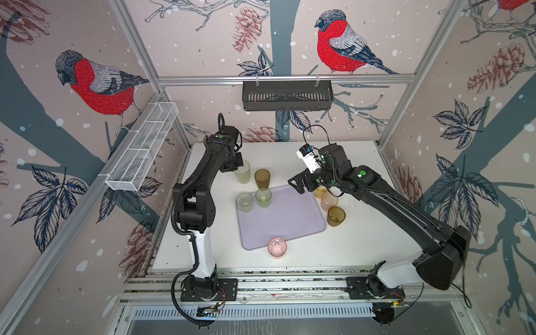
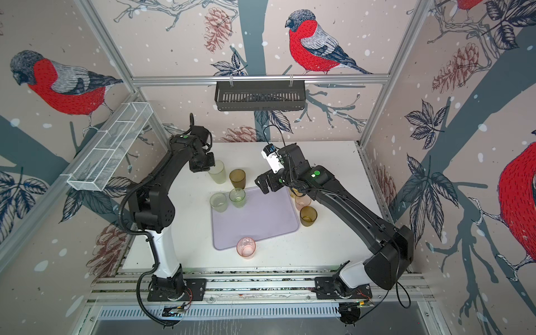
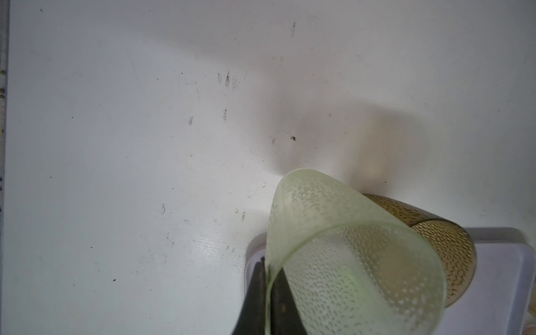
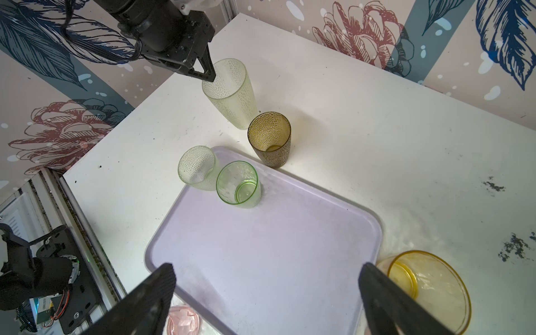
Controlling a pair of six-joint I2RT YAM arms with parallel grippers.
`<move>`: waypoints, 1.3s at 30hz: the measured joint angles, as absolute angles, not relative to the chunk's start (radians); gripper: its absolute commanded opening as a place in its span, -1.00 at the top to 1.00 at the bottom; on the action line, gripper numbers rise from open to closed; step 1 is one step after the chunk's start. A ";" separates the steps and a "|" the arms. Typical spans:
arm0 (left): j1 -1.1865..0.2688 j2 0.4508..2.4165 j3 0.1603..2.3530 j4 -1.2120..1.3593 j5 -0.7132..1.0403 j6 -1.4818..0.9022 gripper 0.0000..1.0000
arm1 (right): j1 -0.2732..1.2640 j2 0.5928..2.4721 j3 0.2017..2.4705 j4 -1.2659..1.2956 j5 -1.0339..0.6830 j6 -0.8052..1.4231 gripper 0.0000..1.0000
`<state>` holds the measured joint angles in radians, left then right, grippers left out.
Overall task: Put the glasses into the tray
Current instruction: 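Lift the tall pale green glass off the table with the left gripper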
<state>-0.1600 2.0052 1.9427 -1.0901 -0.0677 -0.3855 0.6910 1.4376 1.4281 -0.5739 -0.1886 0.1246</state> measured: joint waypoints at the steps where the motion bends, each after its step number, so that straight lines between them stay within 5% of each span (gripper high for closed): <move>1: -0.160 2.000 1.952 -1.098 -0.073 -0.385 1.00 | 0.691 1.435 1.426 -0.574 -0.189 0.125 -0.99; 22: -0.223 1.773 1.995 -1.233 -0.075 -0.414 1.00 | 0.691 1.412 1.395 -0.544 -0.210 0.125 -0.99; 39: -0.315 1.581 1.826 -1.303 -0.070 -0.481 1.00 | 0.691 1.400 1.374 -0.537 -0.219 0.125 -0.99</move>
